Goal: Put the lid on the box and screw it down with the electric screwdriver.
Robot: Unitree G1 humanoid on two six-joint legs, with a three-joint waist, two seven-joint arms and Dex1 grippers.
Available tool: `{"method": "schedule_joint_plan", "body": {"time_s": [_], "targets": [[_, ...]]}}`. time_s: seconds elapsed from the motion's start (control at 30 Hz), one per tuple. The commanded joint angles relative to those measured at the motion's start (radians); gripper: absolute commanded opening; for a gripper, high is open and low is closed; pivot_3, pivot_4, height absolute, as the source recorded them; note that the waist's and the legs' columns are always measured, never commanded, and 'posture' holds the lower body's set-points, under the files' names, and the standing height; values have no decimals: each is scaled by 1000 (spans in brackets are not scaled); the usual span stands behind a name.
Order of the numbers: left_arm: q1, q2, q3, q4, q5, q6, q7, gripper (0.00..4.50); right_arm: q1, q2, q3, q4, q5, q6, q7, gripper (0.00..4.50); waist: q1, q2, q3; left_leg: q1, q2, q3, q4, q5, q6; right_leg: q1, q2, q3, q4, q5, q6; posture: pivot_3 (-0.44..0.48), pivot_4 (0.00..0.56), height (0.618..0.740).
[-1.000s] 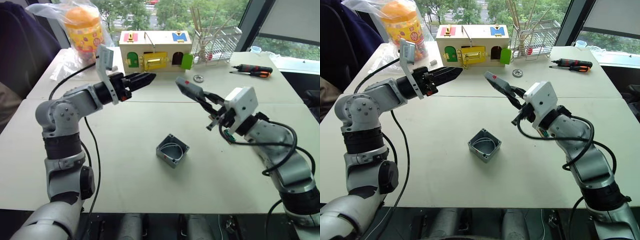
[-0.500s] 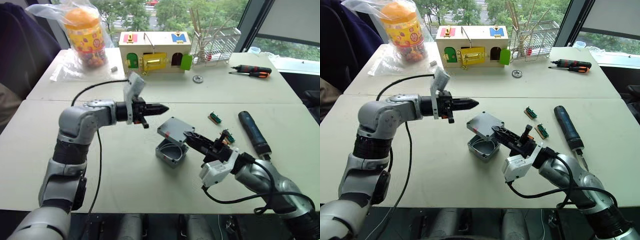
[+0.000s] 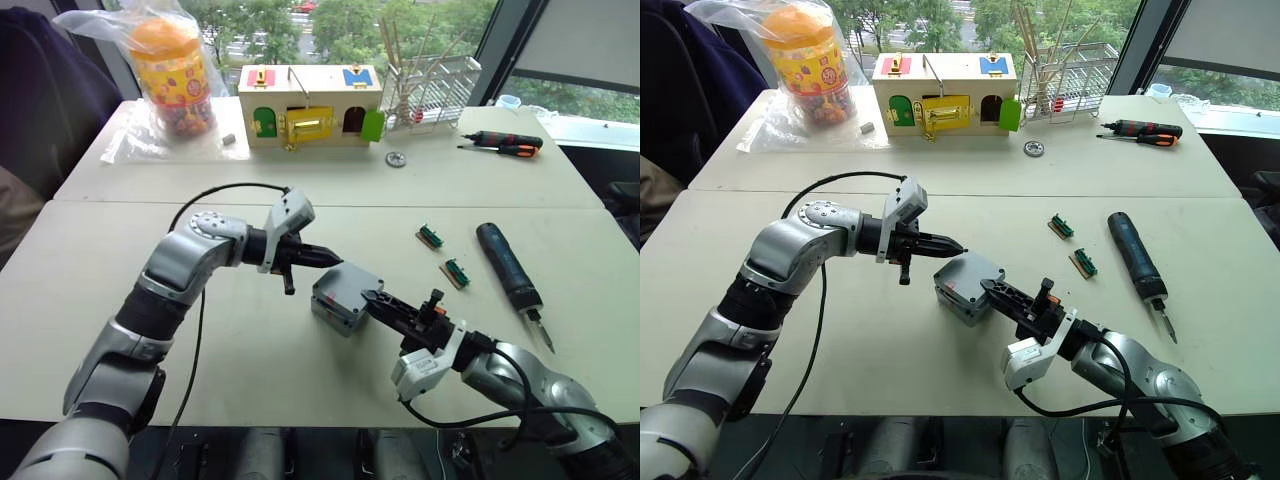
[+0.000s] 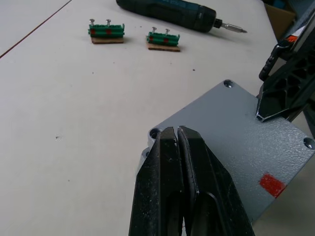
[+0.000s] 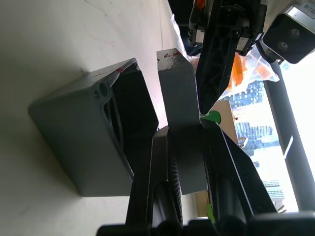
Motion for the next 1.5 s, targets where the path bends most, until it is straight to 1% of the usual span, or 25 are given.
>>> {"method": "schedule_joint_plan", "body": {"time_s": [0.03, 0.23, 0.53, 0.67, 0.8, 0.93, 1.0, 1.1, 1.17, 1.23, 1.27, 1.5], "targets": [[0, -12, -15, -10, 24, -38, -22, 39, -6, 11, -2, -2, -13, -7, -22, 105, 0, 0, 0, 0, 0, 0, 0, 0, 0, 0, 0, 0, 0, 0, 0, 0, 150, 706], [12, -14, -40, -22, 59, -70, -52, 39, -10, 24, 14, 20, -33, -7, -31, 105, -1, 0, 0, 0, 0, 0, 0, 0, 0, 0, 0, 0, 0, 0, 0, 0, 150, 706], [26, -21, -36, -54, 70, -66, -60, 39, -3, 24, 30, 27, -49, -11, -46, 105, 0, 0, 0, 0, 0, 0, 0, 0, 0, 0, 0, 0, 0, 0, 0, 0, 150, 706], [35, -9, -56, -68, 92, -80, -72, 39, -1, 23, 34, 31, -57, -10, -52, 105, 0, 0, 0, 1, 0, 0, 0, 0, 0, 0, 0, 0, 0, 0, 0, 0, 150, 706], [53, 11, -103, -74, 148, -127, -89, 39, 5, 24, 43, 39, -56, -10, -52, 105, 0, 0, 0, 1, 0, 0, 0, 0, 0, 1, 0, 0, 0, 0, 0, 0, 150, 706], [61, 14, -140, -45, 213, -186, -90, 39, 8, 23, 44, 45, -57, -8, -62, 105, 0, 0, -1, 6, 0, 0, -1, 0, 0, 6, 0, 0, -1, 0, 0, 0, 150, 706], [65, 15, -155, -26, 242, -213, -91, 0, 11, 26, 39, 45, -52, -4, -68, 1159, 1, 0, -1, 9, 0, 0, -2, 0, 0, 8, 0, 0, -1, 0, 0, 0, 150, 706], [67, 6, -169, 5, 276, -237, -79, 0, 12, 27, 30, 36, -58, 2, -78, 2544, -1, 1, -3, 12, 1, 1, -4, 0, 0, 10, 0, 2, -1, -1, 0, 0, 150, 706], [67, -1, -176, 21, 296, -255, -74, 0, 12, 26, 27, 30, -61, 7, -80, 3477, -1, 0, -6, 17, 1, 1, -5, 0, 0, 15, 0, 2, -2, -2, 0, 0, 150, 706], [68, -8, -180, 30, 308, -266, -72, 0, 13, 24, 25, 27, -65, 11, -82, 4270, -1, 0, -11, 18, 1, 1, -5, 0, 0, 16, 0, 2, -2, -2, 0, 0, 150, 706], [69, -10, -183, 35, 317, -274, -71, 0, 15, 23, 23, 25, -65, 11, -83, 4475, -1, 0, -13, 19, 1, 1, -5, 0, 0, 16, 0, 2, -2, -2, 0, 0, 150, 706], [81, -4, -197, 59, 363, -308, -79, 0, 31, 10, 3, 3, -60, 14, -85, 4475, 0, 2, -19, 19, 1, 0, -5, 0, 0, 17, 0, 2, -2, -3, 0, 0, 150, 706]]}}
